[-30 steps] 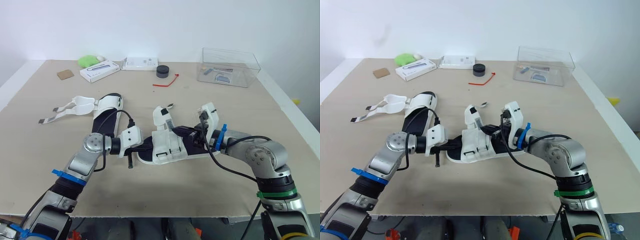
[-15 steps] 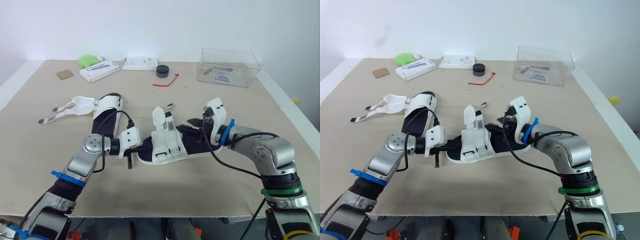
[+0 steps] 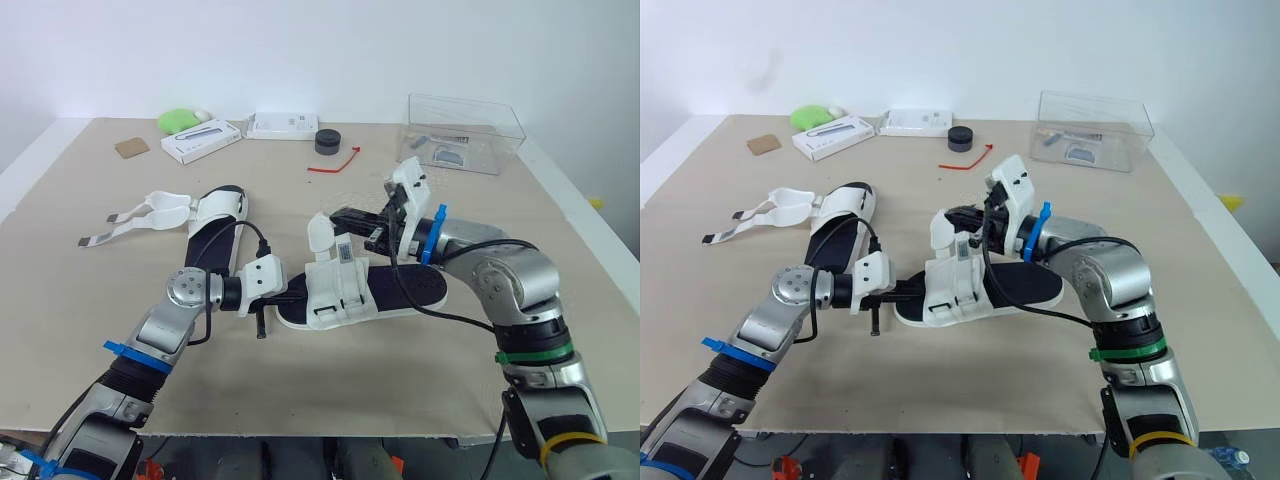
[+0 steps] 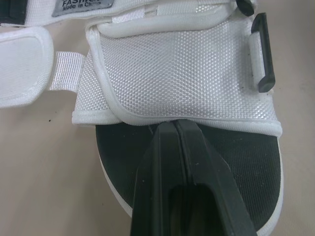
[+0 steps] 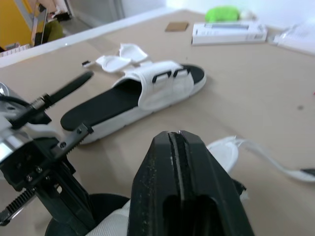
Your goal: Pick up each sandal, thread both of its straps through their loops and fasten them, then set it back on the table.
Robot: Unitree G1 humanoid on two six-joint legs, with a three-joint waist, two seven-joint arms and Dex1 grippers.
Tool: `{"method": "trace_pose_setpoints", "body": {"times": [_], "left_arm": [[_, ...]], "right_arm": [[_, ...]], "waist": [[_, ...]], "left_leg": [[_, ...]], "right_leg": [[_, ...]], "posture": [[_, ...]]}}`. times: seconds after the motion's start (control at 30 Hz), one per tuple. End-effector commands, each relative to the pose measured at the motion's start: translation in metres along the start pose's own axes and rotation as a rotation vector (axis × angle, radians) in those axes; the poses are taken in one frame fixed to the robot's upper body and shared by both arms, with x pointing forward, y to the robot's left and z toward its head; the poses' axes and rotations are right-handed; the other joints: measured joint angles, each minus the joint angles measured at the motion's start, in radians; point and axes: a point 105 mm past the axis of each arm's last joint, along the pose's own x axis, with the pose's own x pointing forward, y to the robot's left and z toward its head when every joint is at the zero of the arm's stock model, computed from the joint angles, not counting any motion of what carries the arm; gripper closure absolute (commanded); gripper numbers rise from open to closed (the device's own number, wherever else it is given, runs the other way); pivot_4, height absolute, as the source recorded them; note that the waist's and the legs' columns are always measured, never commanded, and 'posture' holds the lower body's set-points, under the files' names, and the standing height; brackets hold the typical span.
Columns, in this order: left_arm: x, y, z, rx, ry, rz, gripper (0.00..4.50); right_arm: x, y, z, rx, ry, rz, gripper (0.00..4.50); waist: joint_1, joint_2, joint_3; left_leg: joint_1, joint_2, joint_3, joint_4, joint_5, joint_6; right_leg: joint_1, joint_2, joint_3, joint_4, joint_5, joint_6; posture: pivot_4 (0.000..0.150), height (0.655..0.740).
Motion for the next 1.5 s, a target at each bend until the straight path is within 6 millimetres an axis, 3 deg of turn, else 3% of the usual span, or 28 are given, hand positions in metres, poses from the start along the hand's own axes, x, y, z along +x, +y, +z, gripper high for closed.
{"method": "trace_pose_setpoints", "body": {"times": [0.03,0.3,0.5,0.73,0.83,0.97,1.1,1.13,1.2,1.5], "left_arm": [[0.001,-0.005,-0.008,-0.009,0.038,-0.016,4.50],[0.000,-0.003,-0.008,-0.009,0.042,-0.004,4.50],[-0.002,-0.003,-0.010,-0.014,0.049,-0.001,4.50],[-0.003,-0.002,-0.010,-0.012,0.053,0.001,4.50],[-0.002,-0.002,-0.009,-0.011,0.053,-0.002,4.50],[-0.002,-0.003,-0.009,-0.011,0.054,-0.003,4.50],[-0.003,-0.002,-0.010,-0.009,0.056,-0.002,4.50],[-0.003,-0.001,-0.010,-0.009,0.056,-0.001,4.50],[-0.003,-0.001,-0.009,-0.007,0.056,0.000,4.50],[-0.003,-0.002,-0.009,-0.007,0.055,-0.001,4.50]], "right_arm": [[0.010,0.001,0.003,0.012,0.028,0.043,4.44],[0.009,-0.019,-0.034,0.050,0.269,-0.019,4.44],[0.005,-0.025,-0.050,0.066,0.367,-0.038,4.44],[0.007,-0.031,-0.041,0.080,0.339,-0.046,4.44],[0.008,-0.033,-0.028,0.151,0.297,-0.045,4.44],[0.011,-0.028,-0.012,0.231,0.266,0.004,3.29],[0.017,-0.027,-0.001,0.305,0.226,0.022,1.52],[0.018,-0.028,0.000,0.324,0.222,0.021,0.87],[0.021,-0.031,0.001,0.403,0.215,0.012,0.15],[0.033,-0.041,-0.017,0.590,0.255,-0.019,0.03]], "waist": [[0.000,0.000,0.000],[0.000,0.000,0.000],[0.000,0.000,0.000],[0.000,0.000,0.000],[0.000,0.001,0.000],[0.000,0.001,0.000],[0.000,0.001,0.000],[0.000,0.001,0.000],[-0.001,0.001,0.000],[-0.002,0.001,0.000]], "left_leg": [[0.000,0.000,0.000,0.000,0.000,0.000],[0.000,0.001,-0.001,0.000,0.000,0.000],[0.000,0.001,-0.002,0.000,0.000,0.000],[0.000,0.001,-0.001,0.000,0.000,0.000],[0.000,0.001,-0.001,-0.001,0.000,0.000],[0.000,0.001,-0.001,-0.001,0.000,0.000],[0.000,0.001,-0.002,-0.001,0.000,0.000],[0.000,0.001,-0.002,-0.001,0.000,0.000],[0.000,0.001,-0.001,-0.001,0.000,0.000],[-0.001,0.001,-0.001,-0.001,0.000,0.000]], "right_leg": [[0.000,0.000,0.000,0.000,0.000,0.000],[0.000,0.000,-0.002,0.000,0.000,-0.002],[0.000,0.000,-0.002,0.000,0.000,-0.002],[0.000,0.000,-0.002,0.000,0.000,-0.002],[0.000,0.000,-0.002,0.000,0.000,-0.002],[0.000,0.000,-0.002,0.000,0.002,-0.006],[0.000,0.001,-0.002,0.000,0.002,-0.006],[0.000,0.000,-0.002,0.000,0.002,-0.006],[0.000,0.001,-0.002,0.000,0.002,-0.006],[-0.001,0.000,-0.002,0.000,0.002,-0.006]], "posture": [[0.150,0.7400],[0.150,0.7400],[0.150,0.7400],[0.150,0.7400],[0.150,0.7400],[0.150,0.7400],[0.150,0.7400],[0.150,0.7400],[0.150,0.7400],[0.150,0.7400]]}}
